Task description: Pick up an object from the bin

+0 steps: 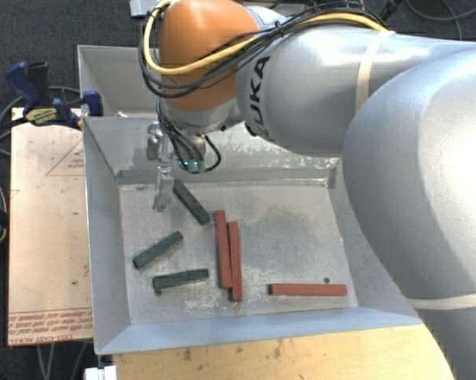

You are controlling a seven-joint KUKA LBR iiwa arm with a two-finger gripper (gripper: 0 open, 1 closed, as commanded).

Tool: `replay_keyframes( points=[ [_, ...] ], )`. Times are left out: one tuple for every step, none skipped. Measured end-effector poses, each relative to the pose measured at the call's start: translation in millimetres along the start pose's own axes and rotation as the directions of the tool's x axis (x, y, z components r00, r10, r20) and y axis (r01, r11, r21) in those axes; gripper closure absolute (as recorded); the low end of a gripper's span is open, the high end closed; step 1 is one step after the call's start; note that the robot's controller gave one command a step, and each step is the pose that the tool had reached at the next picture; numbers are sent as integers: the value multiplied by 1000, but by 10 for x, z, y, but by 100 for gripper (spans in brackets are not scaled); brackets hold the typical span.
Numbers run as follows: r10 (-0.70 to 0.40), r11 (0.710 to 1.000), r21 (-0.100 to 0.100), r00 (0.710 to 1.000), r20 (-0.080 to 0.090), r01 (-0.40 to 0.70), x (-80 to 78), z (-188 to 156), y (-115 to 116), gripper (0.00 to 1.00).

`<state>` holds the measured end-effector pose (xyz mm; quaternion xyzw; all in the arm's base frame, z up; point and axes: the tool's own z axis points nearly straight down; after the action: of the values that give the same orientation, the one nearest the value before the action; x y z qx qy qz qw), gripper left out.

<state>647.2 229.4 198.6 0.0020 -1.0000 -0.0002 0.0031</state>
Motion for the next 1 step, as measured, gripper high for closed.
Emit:
replay_keyframes(
  points=[
    [95,996,-1,996,0,-95,242,1327,-315,0]
  ],
)
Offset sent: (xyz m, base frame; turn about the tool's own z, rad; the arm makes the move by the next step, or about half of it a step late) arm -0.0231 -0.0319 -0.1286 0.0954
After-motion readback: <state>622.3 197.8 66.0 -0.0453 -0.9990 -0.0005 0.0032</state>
